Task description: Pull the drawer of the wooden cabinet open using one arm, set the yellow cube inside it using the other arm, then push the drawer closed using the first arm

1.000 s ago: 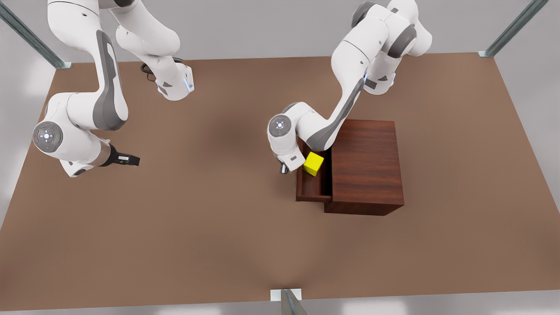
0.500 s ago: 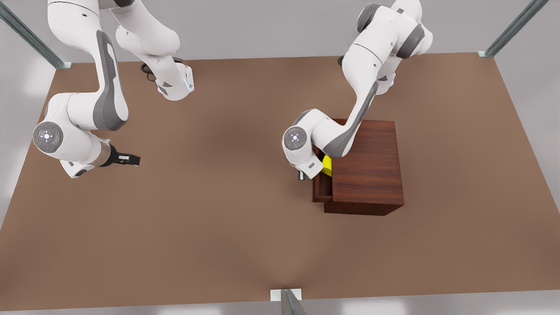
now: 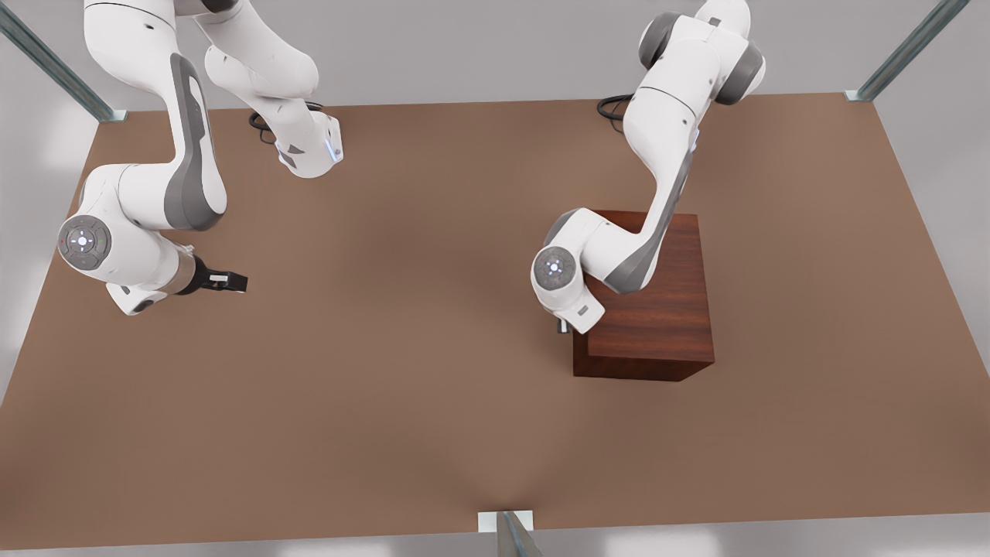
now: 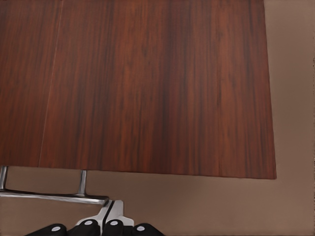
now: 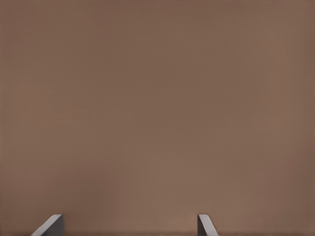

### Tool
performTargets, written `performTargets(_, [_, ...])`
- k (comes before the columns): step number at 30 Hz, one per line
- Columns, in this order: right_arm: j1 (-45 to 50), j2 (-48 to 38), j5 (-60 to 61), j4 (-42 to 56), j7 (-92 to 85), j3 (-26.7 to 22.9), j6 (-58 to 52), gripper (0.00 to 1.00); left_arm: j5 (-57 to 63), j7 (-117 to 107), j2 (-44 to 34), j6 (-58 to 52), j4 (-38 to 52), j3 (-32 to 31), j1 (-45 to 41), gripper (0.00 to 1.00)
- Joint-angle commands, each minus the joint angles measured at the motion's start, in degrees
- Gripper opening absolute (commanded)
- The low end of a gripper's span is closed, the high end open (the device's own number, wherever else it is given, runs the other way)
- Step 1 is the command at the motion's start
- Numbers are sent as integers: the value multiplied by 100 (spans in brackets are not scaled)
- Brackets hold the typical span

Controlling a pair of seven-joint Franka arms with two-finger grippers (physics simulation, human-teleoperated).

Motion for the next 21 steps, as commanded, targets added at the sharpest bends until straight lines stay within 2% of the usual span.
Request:
performTargets(1, [3,-5,9,4,-79,5,-3,100,-39,647,-8,-46,54,26,29,0])
performTargets(2, [3,-5,9,4,-79,5,-3,100,-75,594,-8,-19,107,26,38,22])
performTargets(3, [3,-5,9,4,-79,-4,-3,100,-75,533,0,-46,265,18,-6,100])
performTargets(5, [-6,-5,1,-4,-88,-4,-3,100,-250,594,-35,-256,555,26,38,100])
performTargets(7, [-6,-5,9,4,-79,-4,-3,100,-452,1910,-429,-1337,863,18,424,100])
performTargets(9, [-6,-5,1,4,-88,-4,-3,100,-488,5270,-1263,-2198,802,44,1195,100])
performTargets(10, [-6,-5,1,4,-79,-4,-3,100,-1128,7761,-1651,-2550,793,44,2075,100])
performTargets(11, [-6,-5,1,4,-88,5,-3,100,-1507,10227,-1854,-2971,801,44,2900,100])
performTargets(12, [-6,-5,1,-4,-88,-4,-3,100,-1420,11575,-1854,-3174,837,79,3200,100])
performTargets(14, [-6,-5,1,-4,-79,-4,-12,100,-1341,13941,-1819,-2965,828,237,3641,100])
performTargets(17, [-6,4,1,-4,-79,5,-12,100,-1419,13963,-1819,-2455,802,185,3641,100])
performTargets(18, [-6,4,1,4,-79,-4,-12,100,-1648,13971,-2537,-1201,-390,114,3624,100])
performTargets(19, [-6,4,9,4,-79,-4,-12,100,-1586,14033,-3164,-397,-1387,18,3571,100])
performTargets(21, [-6,21,9,4,-79,5,-12,100,-1578,13804,-2882,-538,-842,-26,3536,100])
